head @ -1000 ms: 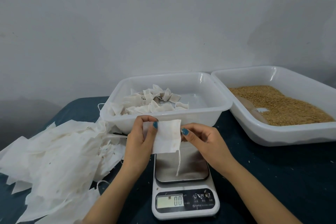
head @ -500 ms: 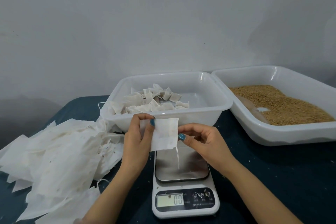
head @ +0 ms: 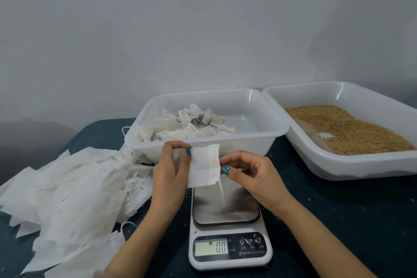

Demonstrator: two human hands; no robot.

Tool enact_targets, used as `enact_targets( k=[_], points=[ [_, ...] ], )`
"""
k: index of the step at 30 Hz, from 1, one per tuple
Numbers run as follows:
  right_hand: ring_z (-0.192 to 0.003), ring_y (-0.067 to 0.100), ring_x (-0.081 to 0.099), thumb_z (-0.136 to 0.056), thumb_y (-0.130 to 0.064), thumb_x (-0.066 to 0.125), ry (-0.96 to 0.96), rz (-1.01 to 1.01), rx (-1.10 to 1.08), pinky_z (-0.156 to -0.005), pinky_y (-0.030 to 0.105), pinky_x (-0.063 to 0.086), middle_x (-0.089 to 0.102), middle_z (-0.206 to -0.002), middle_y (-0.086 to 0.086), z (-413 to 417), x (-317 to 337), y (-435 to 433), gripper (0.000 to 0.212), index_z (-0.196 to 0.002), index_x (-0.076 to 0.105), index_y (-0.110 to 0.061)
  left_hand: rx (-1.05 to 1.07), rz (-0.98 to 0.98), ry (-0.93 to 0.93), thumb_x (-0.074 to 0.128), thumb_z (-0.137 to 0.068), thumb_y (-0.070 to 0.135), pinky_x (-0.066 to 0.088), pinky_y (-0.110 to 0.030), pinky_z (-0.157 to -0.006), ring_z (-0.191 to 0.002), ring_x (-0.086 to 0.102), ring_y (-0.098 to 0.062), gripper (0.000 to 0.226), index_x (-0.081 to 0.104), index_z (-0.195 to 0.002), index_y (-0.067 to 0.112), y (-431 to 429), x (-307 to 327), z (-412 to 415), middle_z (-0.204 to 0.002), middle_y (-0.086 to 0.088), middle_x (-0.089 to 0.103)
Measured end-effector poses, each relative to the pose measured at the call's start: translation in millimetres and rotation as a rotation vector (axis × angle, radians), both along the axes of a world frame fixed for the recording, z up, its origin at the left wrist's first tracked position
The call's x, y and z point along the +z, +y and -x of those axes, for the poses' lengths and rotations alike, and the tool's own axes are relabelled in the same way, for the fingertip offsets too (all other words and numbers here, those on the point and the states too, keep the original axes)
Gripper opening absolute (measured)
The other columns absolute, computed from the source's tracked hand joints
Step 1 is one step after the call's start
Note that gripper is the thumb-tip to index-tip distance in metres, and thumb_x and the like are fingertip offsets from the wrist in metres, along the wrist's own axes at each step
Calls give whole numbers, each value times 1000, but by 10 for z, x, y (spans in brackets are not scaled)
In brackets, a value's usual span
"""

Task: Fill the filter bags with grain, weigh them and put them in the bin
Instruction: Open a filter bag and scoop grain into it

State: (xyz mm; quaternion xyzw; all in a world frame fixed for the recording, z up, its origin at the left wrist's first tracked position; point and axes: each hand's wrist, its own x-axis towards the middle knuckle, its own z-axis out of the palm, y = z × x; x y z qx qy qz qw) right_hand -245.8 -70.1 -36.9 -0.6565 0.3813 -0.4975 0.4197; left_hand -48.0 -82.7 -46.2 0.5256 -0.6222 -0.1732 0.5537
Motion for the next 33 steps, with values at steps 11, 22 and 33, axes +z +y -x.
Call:
enact_targets(
  k=[11, 22, 33],
  points=[
    [-83, 14, 66, -87, -1, 69, 11, -10, 2, -73, 44, 50, 75, -92, -4, -7, 0, -2, 23, -96, 73, -21, 6, 24, 0, 53, -100, 20, 43, -21, -50, -67, 56, -15, 19, 50, -99, 39, -2, -18, -2, -88, 21, 62],
    [-81, 6, 65, -85, -6, 73, 18, -14, 35, -70, 29, 45, 74, -93, -3, -6, 10, 9, 18, -97, 71, -20, 5, 47, -16, 53, -99, 20, 41, -14, -50, -63, 56, -8, 18, 50, -98, 38, 9, -14, 2, -87, 19, 62],
    [-74, 8, 58, -86, 3, 68, 11, 25, -21, -67, 27, 44, 66, -80, -3, -33, -15, -5, 22, -83, 54, -14, -17, 117, -134, 61, -92, 40, 42, -13, -59, -70, 58, -1, 25, 42, -107, 44, 94, 65, 28, -98, 27, 60]
  ],
)
